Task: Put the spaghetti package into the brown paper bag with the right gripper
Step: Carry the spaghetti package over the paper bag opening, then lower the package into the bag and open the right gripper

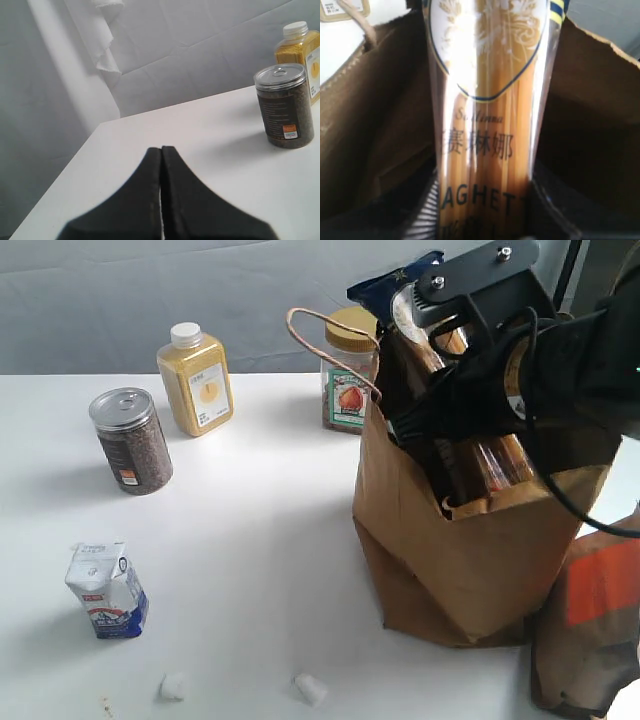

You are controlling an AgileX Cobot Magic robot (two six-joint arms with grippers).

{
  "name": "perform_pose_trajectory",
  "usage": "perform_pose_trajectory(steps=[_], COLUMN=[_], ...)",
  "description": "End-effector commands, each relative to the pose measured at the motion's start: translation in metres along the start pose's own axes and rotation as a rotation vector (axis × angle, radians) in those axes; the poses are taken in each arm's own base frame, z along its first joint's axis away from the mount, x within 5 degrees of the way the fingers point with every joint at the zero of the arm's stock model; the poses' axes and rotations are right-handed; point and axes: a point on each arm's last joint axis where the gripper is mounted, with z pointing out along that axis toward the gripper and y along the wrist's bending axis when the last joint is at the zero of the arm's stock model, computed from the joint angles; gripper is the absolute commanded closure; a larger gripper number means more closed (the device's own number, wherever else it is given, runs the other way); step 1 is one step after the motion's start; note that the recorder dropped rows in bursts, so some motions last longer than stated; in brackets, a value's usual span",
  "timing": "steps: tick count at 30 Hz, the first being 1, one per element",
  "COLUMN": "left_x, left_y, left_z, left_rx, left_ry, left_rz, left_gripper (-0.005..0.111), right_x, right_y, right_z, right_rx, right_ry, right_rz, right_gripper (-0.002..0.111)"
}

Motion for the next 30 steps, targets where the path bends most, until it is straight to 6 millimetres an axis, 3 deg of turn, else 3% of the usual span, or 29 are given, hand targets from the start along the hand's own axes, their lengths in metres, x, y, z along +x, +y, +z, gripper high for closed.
perform_pose_trajectory(steps=[1, 4, 6, 11, 14, 20, 24, 30], left_x=[0.001, 0.001, 0.001, 0.001, 0.001, 0.001, 0.001, 0.001], left_y=[-0.001, -0.001, -0.001, -0.001, -0.001, -0.001, -0.001, -0.001], left_z=[0.0, 0.0, 0.0, 0.0, 0.0, 0.0, 0.0, 0.0], left_rx=[0.003, 0.003, 0.003, 0.003, 0.003, 0.003, 0.003, 0.003], left_ry=[-0.004, -0.004, -0.004, -0.004, -0.004, -0.004, -0.004, -0.004], left_rz=[-0.006, -0.006, -0.006, -0.006, -0.006, -0.006, -0.006, -0.006], left_gripper=[0.107, 0.107, 0.107, 0.107, 0.107, 0.107, 0.107, 0.107], right_x=[0.001, 0.004, 0.005, 0.006, 0.012, 0.031, 0.032, 0.013], right_y=[-0.004, -0.003, -0.002, 0.001, 0.001, 0.002, 0.001, -0.009], right_z=[-0.011, -0.014, -0.016, -0.016, -0.014, -0.011, -0.015, -0.054], right_rx=[-0.03, -0.049, -0.069, -0.11, -0.102, -0.094, -0.098, -0.177], right_ry=[-0.038, -0.031, -0.038, -0.016, 0.012, 0.071, 0.058, -0.145], right_rz=[0.042, 0.077, 0.092, 0.174, 0.177, 0.166, 0.17, 0.214], right_gripper=[0.108, 0.107, 0.1, 0.057, 0.04, 0.04, 0.04, 0.041])
